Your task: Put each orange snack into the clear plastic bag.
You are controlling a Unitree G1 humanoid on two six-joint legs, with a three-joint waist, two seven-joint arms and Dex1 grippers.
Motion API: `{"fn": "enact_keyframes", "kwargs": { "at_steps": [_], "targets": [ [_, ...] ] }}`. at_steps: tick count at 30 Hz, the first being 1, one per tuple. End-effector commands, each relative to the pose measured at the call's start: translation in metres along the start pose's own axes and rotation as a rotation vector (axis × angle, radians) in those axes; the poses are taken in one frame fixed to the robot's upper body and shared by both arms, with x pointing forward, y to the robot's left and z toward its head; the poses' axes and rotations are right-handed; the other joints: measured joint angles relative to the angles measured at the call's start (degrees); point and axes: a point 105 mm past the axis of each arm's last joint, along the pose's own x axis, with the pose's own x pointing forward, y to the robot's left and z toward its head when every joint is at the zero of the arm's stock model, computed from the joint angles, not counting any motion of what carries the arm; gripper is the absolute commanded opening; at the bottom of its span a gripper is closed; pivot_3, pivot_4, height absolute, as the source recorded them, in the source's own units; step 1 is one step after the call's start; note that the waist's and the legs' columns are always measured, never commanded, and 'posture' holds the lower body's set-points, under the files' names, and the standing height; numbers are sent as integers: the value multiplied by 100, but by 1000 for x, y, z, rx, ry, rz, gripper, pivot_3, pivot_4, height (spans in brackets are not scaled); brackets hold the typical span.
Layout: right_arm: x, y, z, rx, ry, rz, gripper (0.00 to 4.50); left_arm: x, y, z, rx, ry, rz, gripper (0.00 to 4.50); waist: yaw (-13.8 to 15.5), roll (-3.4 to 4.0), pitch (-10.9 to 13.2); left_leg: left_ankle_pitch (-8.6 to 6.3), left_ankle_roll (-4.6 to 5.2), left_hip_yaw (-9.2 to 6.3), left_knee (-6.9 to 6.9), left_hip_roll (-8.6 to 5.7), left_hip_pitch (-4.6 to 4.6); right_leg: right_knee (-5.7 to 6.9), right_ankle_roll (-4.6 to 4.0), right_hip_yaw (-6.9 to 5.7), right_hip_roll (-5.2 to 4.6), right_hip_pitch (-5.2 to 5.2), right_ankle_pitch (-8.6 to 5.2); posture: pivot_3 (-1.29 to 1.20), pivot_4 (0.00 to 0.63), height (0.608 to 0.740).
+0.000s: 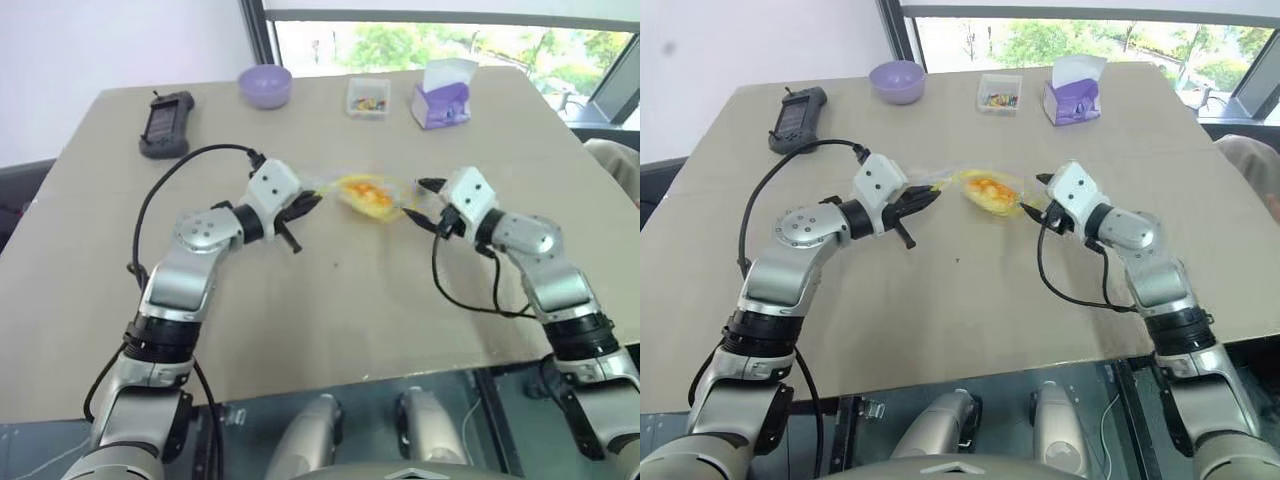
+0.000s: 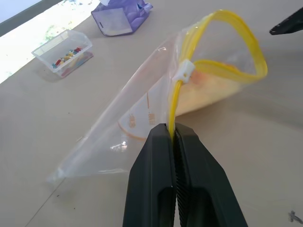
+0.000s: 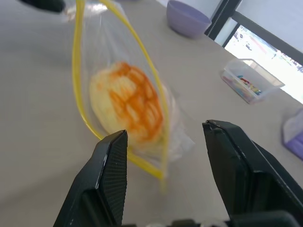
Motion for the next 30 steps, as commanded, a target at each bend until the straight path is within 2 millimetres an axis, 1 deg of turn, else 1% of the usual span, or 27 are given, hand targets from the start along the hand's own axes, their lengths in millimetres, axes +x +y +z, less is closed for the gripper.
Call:
{"fn": "enact_keyframes", "kwargs": {
  "at_steps": [1, 5, 10, 12, 13, 15, 16, 17, 18, 19, 21, 24, 25, 27, 29, 30],
  "targets": [
    [2, -2, 3, -92, -3, -20, 2758, -4, 8, 12, 32, -32, 18, 0, -8, 0, 0, 0, 0, 1, 0, 0, 1, 1, 0, 1, 0, 0, 0, 0, 150, 740],
    [13, 4, -3, -125, 23, 12, 2758, -4, 7, 14, 33, -37, 16, 0, -10, -1, 0, 0, 0, 5, 1, 3, 5, 2, 0, 6, 2, 1, 1, 0, 150, 740],
    [26, 5, -7, -105, 29, 12, 2758, -5, 6, 17, 34, -43, 15, 0, -5, -1, 1, 0, 0, 6, 1, 2, 3, 0, 1, 7, 2, 1, 1, 0, 150, 740],
    [30, 3, -9, -76, 29, -1, 2249, -6, 6, 18, 32, -47, 15, 0, -2, -1, 1, 0, 0, 6, 1, 2, 3, 0, 1, 7, 2, 1, 1, 0, 150, 740],
    [32, 2, -10, -74, 29, -3, 1912, -6, 6, 18, 31, -48, 16, 0, -3, -1, 1, 0, 0, 5, 1, 2, 4, 0, 1, 7, 2, 2, 1, 0, 150, 740],
    [33, 1, -11, -83, 32, -4, 905, -6, 6, 18, 27, -53, 17, 0, -3, -1, 1, 0, 0, 5, 1, 2, 3, 0, 0, 7, 2, 1, 1, 0, 150, 740],
    [34, 0, -12, -92, 34, -4, 315, -6, 6, 19, 23, -58, 18, 0, -3, -1, 1, 0, 0, 5, 1, 2, 3, 0, 1, 7, 2, 1, 1, 0, 150, 740],
    [33, -3, -12, -93, 35, -11, 75, -6, 6, 20, 14, -68, 20, 0, -3, -1, 1, 0, 0, 5, 1, 2, 3, -1, 1, 8, 2, 1, 1, 0, 150, 740],
    [32, -5, -12, -93, 34, -16, 75, -6, 6, 21, 8, -75, 21, 0, -5, -1, 1, 0, 0, 6, 1, 2, 3, -1, 1, 8, 2, 1, 1, 0, 150, 740],
    [30, -11, -14, -102, 40, -34, 75, -6, 7, 22, -15, -85, 19, 0, -10, -1, 1, 0, 0, 5, 1, 2, 3, 0, 1, 8, 2, 1, 1, 0, 150, 740],
    [24, -32, -19, -148, 70, -93, 75, -5, 9, 20, -78, -90, 11, 0, -9, -1, 1, 0, 0, 5, 1, 2, 3, 0, 1, 7, 2, 1, 1, 0, 150, 740],
    [12, -75, -20, -261, 124, -199, 75, 2, 20, 14, -97, -64, 10, 0, 2, -1, 3, 0, 0, 6, 8, 1, 1, 1, 2, 7, 2, 1, 3, 0, 150, 740],
    [9, -88, -18, -303, 135, -227, 75, 5, 26, 14, -95, -64, 22, 0, -1, -1, 3, 0, 0, 6, 8, 0, 1, 2, 3, 6, 2, 1, 4, 0, 150, 740],
    [2, -112, -9, -379, 143, -283, 75, 11, 47, 20, -56, -79, 93, 0, -3, -4, 5, 1, -1, 6, 9, 2, 2, 1, 0, 5, 5, 2, 7, 0, 150, 740],
    [-2, -125, -1, -423, 140, -310, 75, 15, 58, 27, 0, -95, 124, 0, -7, -10, 5, 1, -1, 5, 9, 2, -3, -1, 0, 2, 5, 0, 7, 0, 150, 740],
    [-3, -124, 1, -434, 135, -301, 75, 16, 59, 29, 27, -102, 125, 0, -12, -10, 5, 0, -1, 5, 8, 2, -2, -5, 0, 2, 3, 2, 7, 0, 150, 740]
  ]
}}
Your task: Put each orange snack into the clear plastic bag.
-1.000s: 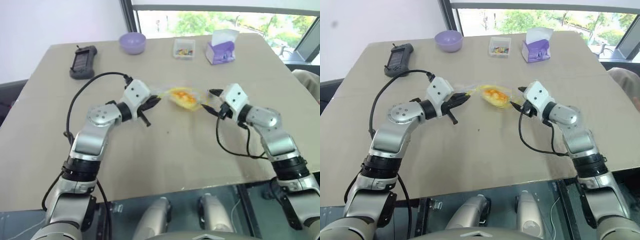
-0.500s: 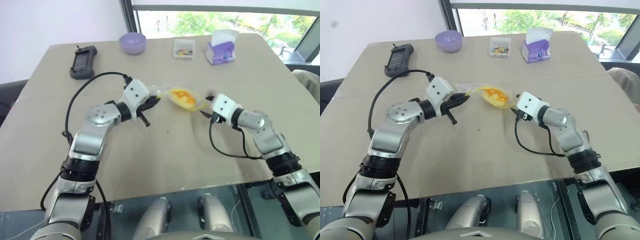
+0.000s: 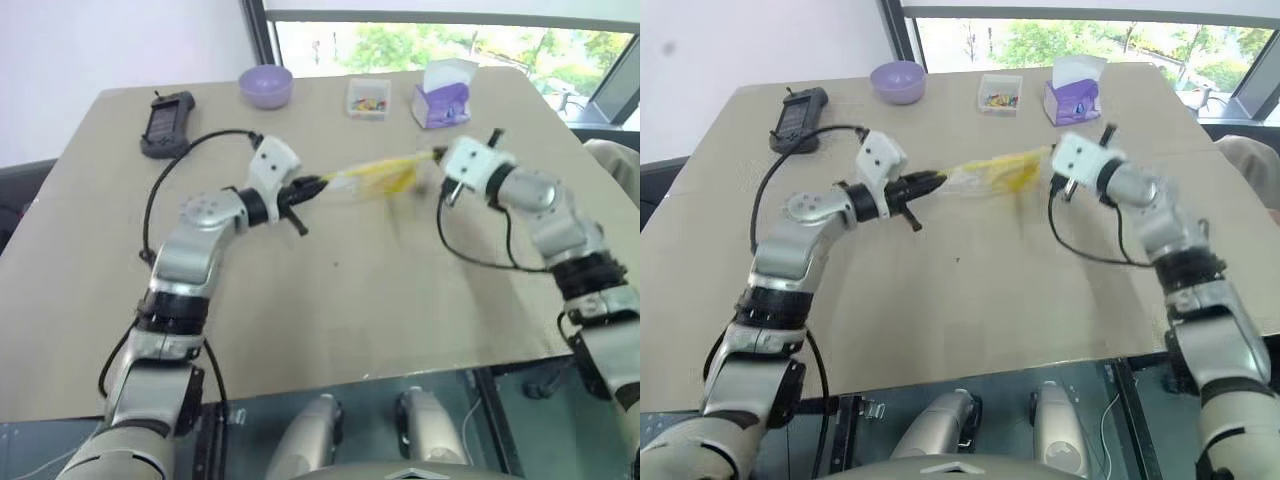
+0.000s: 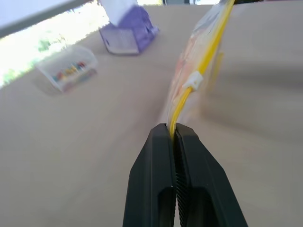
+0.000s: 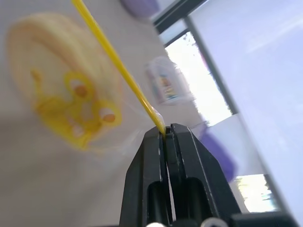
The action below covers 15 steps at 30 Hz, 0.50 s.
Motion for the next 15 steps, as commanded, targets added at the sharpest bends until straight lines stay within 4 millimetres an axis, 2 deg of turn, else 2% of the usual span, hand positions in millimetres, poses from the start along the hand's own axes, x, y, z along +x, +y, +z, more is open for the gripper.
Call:
{"fn": "enact_keyframes", "kwargs": {
  "at_steps": [1, 3, 6, 10, 12, 15],
  "targets": [
    [-17, -23, -18, -32, 62, -64, 75, -6, 23, 3, 97, -14, 88, 0, -13, 0, 0, 0, 0, 2, -4, 0, -1, -6, 0, 2, -1, -1, 0, 0, 150, 740],
    [-21, -10, -16, -33, 47, -32, 75, -6, 15, 2, 107, -37, 70, 0, -18, 0, -1, -1, 2, 6, -11, 0, -1, -18, 1, 10, -2, -2, 0, 0, 150, 740],
    [-33, 20, -15, -2, 42, 24, 75, -10, -12, -10, 167, -34, 10, 0, -25, 1, -1, -4, 6, 6, -29, 0, -3, -36, 1, 13, -2, -5, 0, 0, 150, 740],
    [-61, 86, -7, 128, 35, 192, 75, -28, -56, -33, 166, -13, -63, 0, -11, 2, -1, -4, 7, 7, -48, 1, -7, -46, 1, 19, -3, -14, 0, 0, 150, 740],
    [-75, 102, 0, 208, 20, 262, 75, -35, -67, -34, 140, -15, -78, 0, 2, 5, 2, -4, 8, 7, -51, 2, -9, -47, 1, 21, -2, -16, 1, 0, 150, 740],
    [-89, 106, 5, 266, -4, 293, 975, -39, -73, -34, 87, -19, -83, 0, 25, 9, 4, -4, 9, 9, -26, 2, 0, -36, 7, 23, 3, -3, 13, 0, 150, 740]
  ]
}}
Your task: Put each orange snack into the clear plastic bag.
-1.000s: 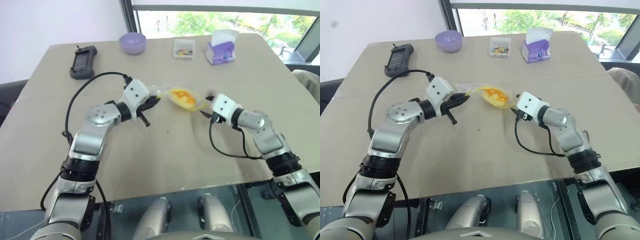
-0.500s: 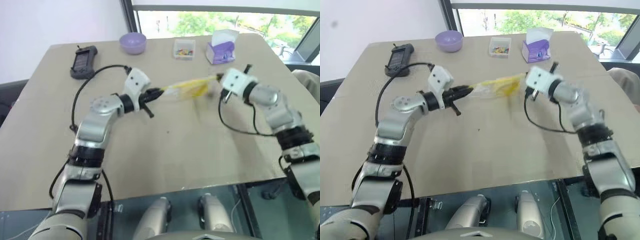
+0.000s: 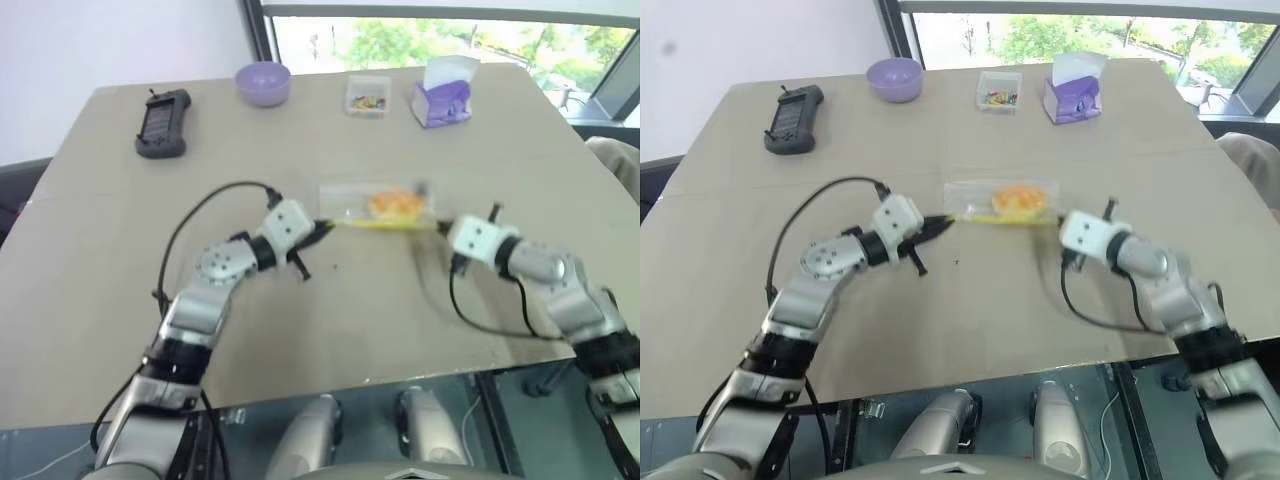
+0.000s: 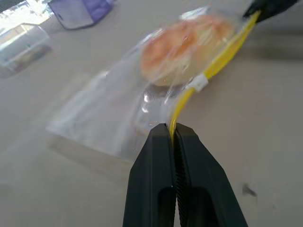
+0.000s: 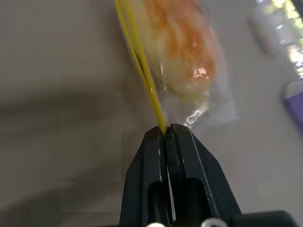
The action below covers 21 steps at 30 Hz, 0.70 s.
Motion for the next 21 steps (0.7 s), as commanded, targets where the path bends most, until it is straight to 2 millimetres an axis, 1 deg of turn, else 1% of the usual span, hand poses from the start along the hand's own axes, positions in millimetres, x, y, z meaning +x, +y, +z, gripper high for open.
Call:
{"fn": "enact_keyframes", "kwargs": {
  "at_steps": [1, 2, 4, 6, 8, 9, 10, 13, 15, 18, 21],
  "targets": [
    [-24, -21, 16, 24, -64, -60, 1371, -8, 5, 23, -4, -70, 24, 0, 22, 1, 0, -1, 1, 0, 5, 2, 12, 0, 2, -1, 2, 13, 3, 0, 150, 740],
    [-28, -22, 15, 51, -68, -74, 1658, -8, 4, 24, -25, -75, 16, 0, 32, 1, 0, -6, 10, 0, 10, 5, 28, -10, 6, -4, 5, 36, 5, 0, 150, 740],
    [-38, -20, 16, 83, -87, -50, 2692, -9, 2, 24, -57, -77, -2, 0, 47, 2, 0, -17, 29, -1, 9, 20, 66, -43, 12, -8, 21, 85, 25, 0, 150, 740],
    [-46, -19, 26, 113, -131, -12, 2692, -10, 1, 25, -88, -83, -24, 0, 81, 4, 2, -18, 30, -1, 8, 25, 93, -52, 13, -11, 25, 117, 28, 0, 150, 740],
    [-48, -24, 45, 150, -198, 2, 2692, -10, -1, 26, -91, -83, -48, 0, 86, 3, 2, -19, 32, -1, 8, 29, 99, -55, 14, -11, 27, 125, 28, 0, 150, 740],
    [-45, -24, 57, 143, -231, 14, 2692, -10, -1, 26, -97, -85, -58, 0, 86, 3, 2, -19, 32, 1, 8, 31, 100, -56, 13, -10, 27, 125, 29, 0, 150, 740],
    [-41, -24, 67, 130, -258, 22, 2692, -10, -2, 26, -101, -86, -66, 0, 85, 3, 2, -19, 32, 1, 8, 31, 100, -56, 13, -9, 27, 125, 29, 0, 150, 740],
    [-16, -22, 99, 82, -330, 36, 2692, -8, -3, 25, -117, -86, -92, 0, 75, 3, 2, -19, 29, 6, 8, 41, 100, -56, 9, -8, 31, 121, 32, 0, 150, 740],
    [1, -21, 113, 66, -349, 37, 2692, -7, -4, 25, -128, -82, -113, 0, 93, 3, 2, -18, 27, 5, 6, 46, 101, -56, 7, -10, 34, 120, 33, 0, 150, 740],
    [20, -17, 126, 20, -364, 48, 2692, -7, -4, 23, -140, -75, -122, 0, 162, 2, 2, -5, 4, 3, 5, 45, 92, -58, 5, -13, 34, 113, 34, 0, 150, 740],
    [31, -13, 136, -29, -383, 74, 2692, -8, -4, 23, -146, -67, -126, 0, 168, 2, 2, -9, 13, 1, 6, 30, 83, -71, 5, -13, 26, 110, 35, 0, 150, 740]
  ]
}}
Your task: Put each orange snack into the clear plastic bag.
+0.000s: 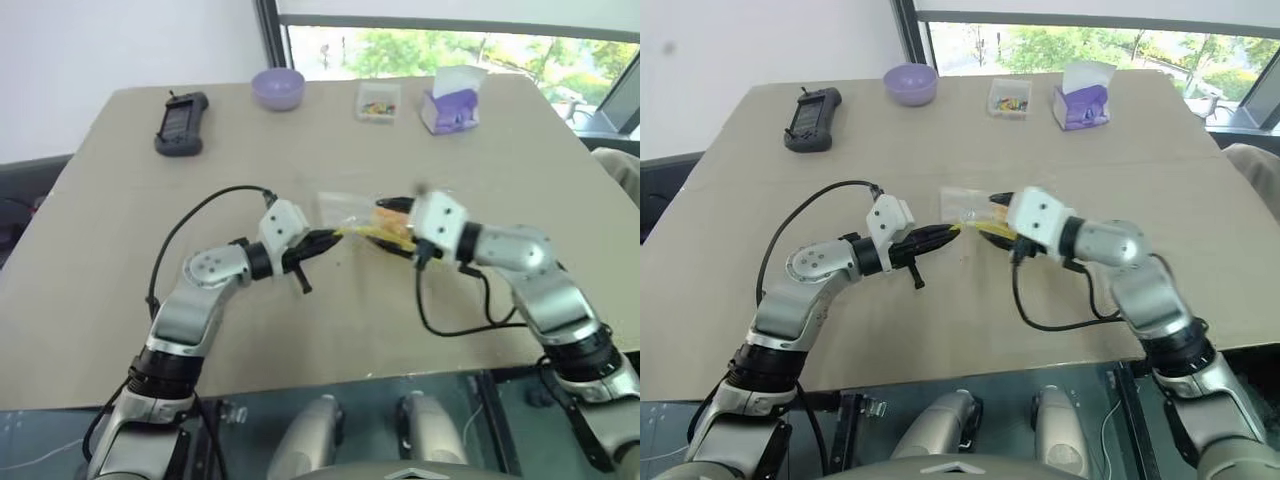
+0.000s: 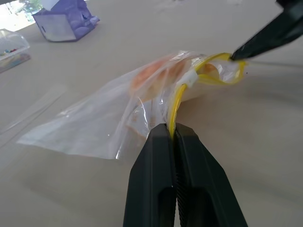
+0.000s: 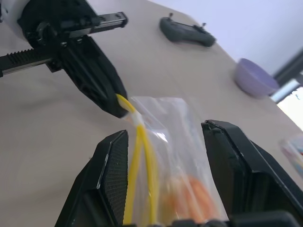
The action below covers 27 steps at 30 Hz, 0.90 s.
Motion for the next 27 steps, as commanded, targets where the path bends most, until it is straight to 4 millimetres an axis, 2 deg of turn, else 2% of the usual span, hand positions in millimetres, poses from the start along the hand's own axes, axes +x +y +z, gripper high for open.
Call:
{"fn": "enact_keyframes", "kwargs": {
  "at_steps": [1, 3, 7, 17, 19, 21, 22, 27],
  "targets": [
    [8, -4, 11, -82, -31, 4, 2692, -2, 2, 9, 17, -23, -4, 0, -7, 0, 0, -2, 3, 1, 0, -2, -2, -3, 1, 1, -1, -1, 1, 0, 150, 740],
    [12, -3, 10, -106, -25, 16, 2692, -3, 1, 10, 18, -20, -2, 0, -8, 0, 0, -3, 4, 1, -1, -2, -7, -7, 1, 1, -2, -6, 1, 0, 150, 740],
    [17, 0, 9, -153, -25, 32, 1613, -4, 1, 12, 16, -17, 13, 0, -39, 0, 0, -3, 4, 3, -13, -1, -19, -8, 1, 3, -2, -26, 0, 0, 150, 740],
    [24, 6, 10, -185, -33, 45, 1613, -3, 1, 16, 10, -17, 22, 0, -46, 0, 0, -3, 4, 11, -15, 1, -19, -5, 1, 11, 0, -32, 1, 0, 150, 740],
    [25, 4, 10, -188, -33, 40, 1077, -3, 1, 16, 11, -17, 22, 0, -46, 0, 0, -3, 4, 11, -15, 1, -19, -5, 1, 11, 0, -32, 1, 0, 150, 740],
    [25, 2, 11, -192, -34, 33, 201, -3, 1, 17, 11, -17, 22, 0, -46, 0, 0, -3, 4, 12, -15, 1, -19, -5, 1, 11, 0, -32, 0, 0, 150, 740],
    [25, 1, 11, -195, -34, 31, 88, -3, 1, 17, 11, -17, 22, 0, -47, 0, 0, -3, 4, 11, -16, 1, -19, -5, 1, 11, 0, -32, 0, 0, 150, 740],
    [25, 1, 11, -201, -32, 26, 88, -2, 2, 17, 13, -15, 24, 0, -47, 0, 0, -3, 4, 12, -16, 1, -19, -5, 1, 12, 1, -32, 1, 0, 150, 740]
  ]
}}
